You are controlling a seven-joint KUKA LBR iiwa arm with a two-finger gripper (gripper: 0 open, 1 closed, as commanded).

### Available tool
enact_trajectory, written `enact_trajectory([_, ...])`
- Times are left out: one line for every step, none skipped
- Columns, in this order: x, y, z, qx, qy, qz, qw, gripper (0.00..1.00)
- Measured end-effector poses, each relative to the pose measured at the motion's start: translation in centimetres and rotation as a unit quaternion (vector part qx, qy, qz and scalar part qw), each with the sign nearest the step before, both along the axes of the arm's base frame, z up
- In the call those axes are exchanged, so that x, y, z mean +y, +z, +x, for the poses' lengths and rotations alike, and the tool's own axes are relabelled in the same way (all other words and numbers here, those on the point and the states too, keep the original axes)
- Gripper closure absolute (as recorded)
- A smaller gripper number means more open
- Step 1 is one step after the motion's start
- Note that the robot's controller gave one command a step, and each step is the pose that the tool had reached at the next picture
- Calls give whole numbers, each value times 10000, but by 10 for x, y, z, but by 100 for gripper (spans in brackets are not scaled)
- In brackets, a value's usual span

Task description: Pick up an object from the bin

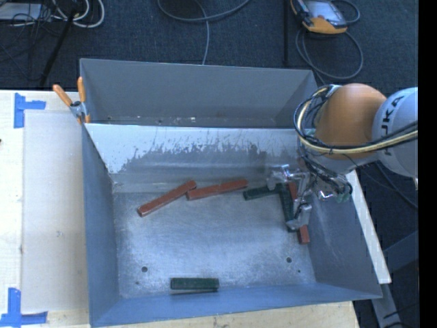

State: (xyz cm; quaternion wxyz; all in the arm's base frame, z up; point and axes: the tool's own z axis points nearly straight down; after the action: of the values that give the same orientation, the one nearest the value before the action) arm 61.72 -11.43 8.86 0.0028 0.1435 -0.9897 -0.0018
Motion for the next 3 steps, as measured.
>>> enact_trajectory([66,-7,2,-27,-620,1,9981,0])
enact_trajectory([45,-18,4,-31,-1259,-17,9920,0])
enact_trajectory([45,-17,5,-35,-1249,-16,9922,100])
